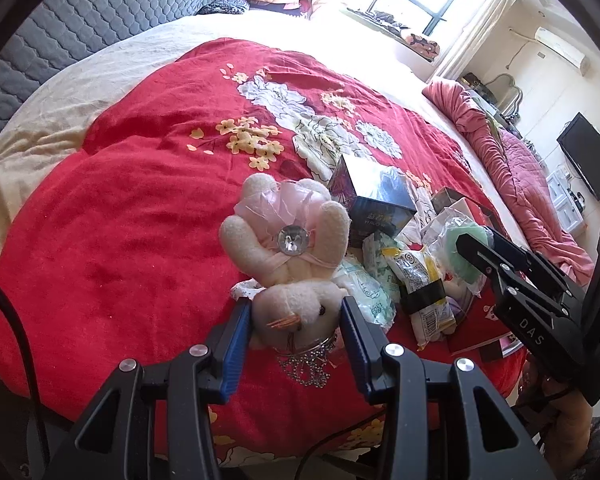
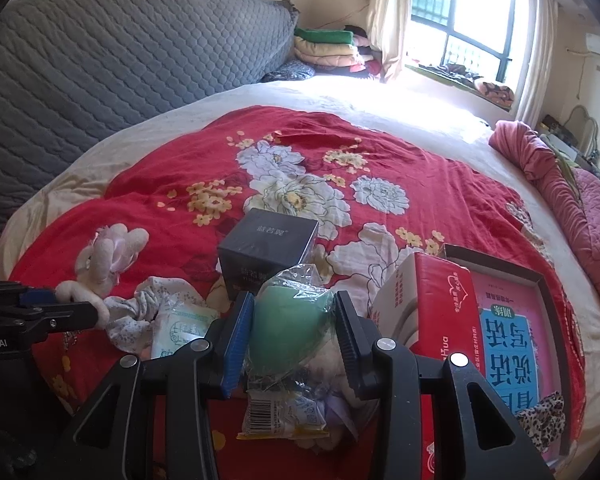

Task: Organize soft objects
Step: 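Carry the bunny and green sponge with both tools toward the pink tray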

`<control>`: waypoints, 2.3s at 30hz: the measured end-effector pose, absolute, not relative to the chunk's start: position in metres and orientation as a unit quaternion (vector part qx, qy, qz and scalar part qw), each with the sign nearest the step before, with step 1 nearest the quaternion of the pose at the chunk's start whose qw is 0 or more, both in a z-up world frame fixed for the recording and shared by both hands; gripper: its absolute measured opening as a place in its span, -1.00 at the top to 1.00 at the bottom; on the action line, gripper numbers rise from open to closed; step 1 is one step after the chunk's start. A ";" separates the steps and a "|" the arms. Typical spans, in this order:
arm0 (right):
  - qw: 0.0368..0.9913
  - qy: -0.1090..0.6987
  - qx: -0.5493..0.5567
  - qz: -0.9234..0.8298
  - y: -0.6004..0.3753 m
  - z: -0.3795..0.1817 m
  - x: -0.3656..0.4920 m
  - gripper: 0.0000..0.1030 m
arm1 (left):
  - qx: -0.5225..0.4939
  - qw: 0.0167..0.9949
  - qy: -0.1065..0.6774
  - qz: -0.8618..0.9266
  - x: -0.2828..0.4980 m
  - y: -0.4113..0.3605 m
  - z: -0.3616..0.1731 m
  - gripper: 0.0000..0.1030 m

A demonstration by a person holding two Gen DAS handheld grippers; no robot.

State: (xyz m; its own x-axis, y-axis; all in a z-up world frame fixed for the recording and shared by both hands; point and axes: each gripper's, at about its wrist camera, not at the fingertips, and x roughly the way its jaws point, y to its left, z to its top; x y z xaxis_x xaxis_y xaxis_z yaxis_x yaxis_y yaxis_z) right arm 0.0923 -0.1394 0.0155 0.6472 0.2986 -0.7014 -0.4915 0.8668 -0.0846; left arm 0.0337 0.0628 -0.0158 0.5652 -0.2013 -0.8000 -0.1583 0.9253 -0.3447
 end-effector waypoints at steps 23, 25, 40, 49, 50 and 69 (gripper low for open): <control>0.926 0.305 -0.107 0.193 -0.175 0.070 0.081 0.19 | -0.129 0.898 0.420 -0.037 0.047 0.011 0.064 0.14; 0.929 0.302 -0.104 0.187 -0.181 0.075 0.080 0.19 | -0.126 0.899 0.417 -0.047 0.049 0.001 0.070 0.14; 0.952 0.272 -0.051 0.133 -0.253 0.105 0.069 0.19 | -0.067 0.905 0.407 -0.100 0.070 -0.076 0.097 0.14; 0.961 0.262 -0.013 0.085 -0.313 0.112 0.067 0.19 | -0.044 0.898 0.416 -0.137 0.086 -0.129 0.097 0.14; 0.962 0.261 -0.007 0.080 -0.319 0.113 0.066 0.19 | -0.041 0.897 0.416 -0.141 0.088 -0.135 0.097 0.14; 0.964 0.262 0.050 0.008 -0.409 0.102 0.061 0.19 | 0.003 0.867 0.454 -0.205 0.124 -0.234 0.070 0.14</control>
